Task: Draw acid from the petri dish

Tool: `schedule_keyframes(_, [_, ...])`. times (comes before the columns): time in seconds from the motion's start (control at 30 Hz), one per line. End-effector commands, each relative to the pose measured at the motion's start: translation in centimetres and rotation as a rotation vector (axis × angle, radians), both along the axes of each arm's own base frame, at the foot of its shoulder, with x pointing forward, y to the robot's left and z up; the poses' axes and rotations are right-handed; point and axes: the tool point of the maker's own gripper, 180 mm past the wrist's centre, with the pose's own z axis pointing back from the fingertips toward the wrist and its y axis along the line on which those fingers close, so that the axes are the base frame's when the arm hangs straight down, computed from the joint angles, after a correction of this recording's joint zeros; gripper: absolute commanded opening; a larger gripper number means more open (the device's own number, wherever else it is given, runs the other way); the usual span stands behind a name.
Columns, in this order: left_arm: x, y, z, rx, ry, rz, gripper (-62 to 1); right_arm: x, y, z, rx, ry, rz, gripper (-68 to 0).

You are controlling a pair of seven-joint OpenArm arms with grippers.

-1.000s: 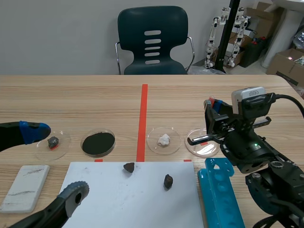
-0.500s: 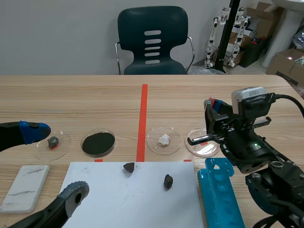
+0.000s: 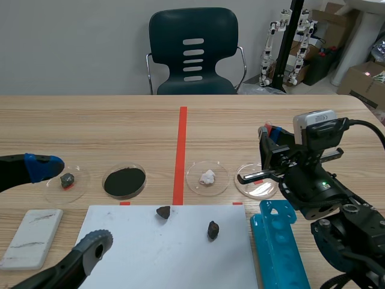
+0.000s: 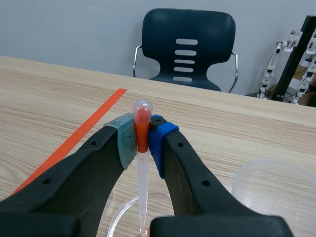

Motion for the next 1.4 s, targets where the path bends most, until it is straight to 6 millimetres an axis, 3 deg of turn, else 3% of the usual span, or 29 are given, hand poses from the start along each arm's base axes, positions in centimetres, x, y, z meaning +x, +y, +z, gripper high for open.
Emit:
schedule_keyframes(0.0, [0.0, 0.0, 0.4, -0.023, -0.006, 0.007, 1.1, 0.4, -0.3, 1.0, 0.002, -0.037, -0.004, -60.9])
schedule_keyframes(0.33, [0.0, 0.0, 0.4, -0.023, -0.006, 0.007, 1.1, 0.0, 0.1, 2.9, -0.028, -0.104, 0.034, -60.9])
schedule_keyframes(0.63, [0.0, 0.0, 0.4, -0.023, -0.006, 0.007, 1.1, -2.6, 2.2, 9.0, -0.071, -0.170, 0.131, -60.9])
schedule_keyframes(0.83, [0.0, 0.0, 0.4, -0.023, -0.006, 0.007, 1.1, -5.3, 2.3, 12.3, -0.091, -0.182, 0.102, -60.9])
schedule_keyframes(1.0, [0.0, 0.0, 0.4, -0.023, -0.006, 0.007, 1.1, -7.7, 1.2, 13.5, -0.087, -0.160, 0.071, -60.9])
schedule_keyframes(1.37, [0.0, 0.0, 0.4, -0.023, -0.006, 0.007, 1.0, -12.0, -1.0, 13.9, -0.128, -0.069, 0.026, -60.9])
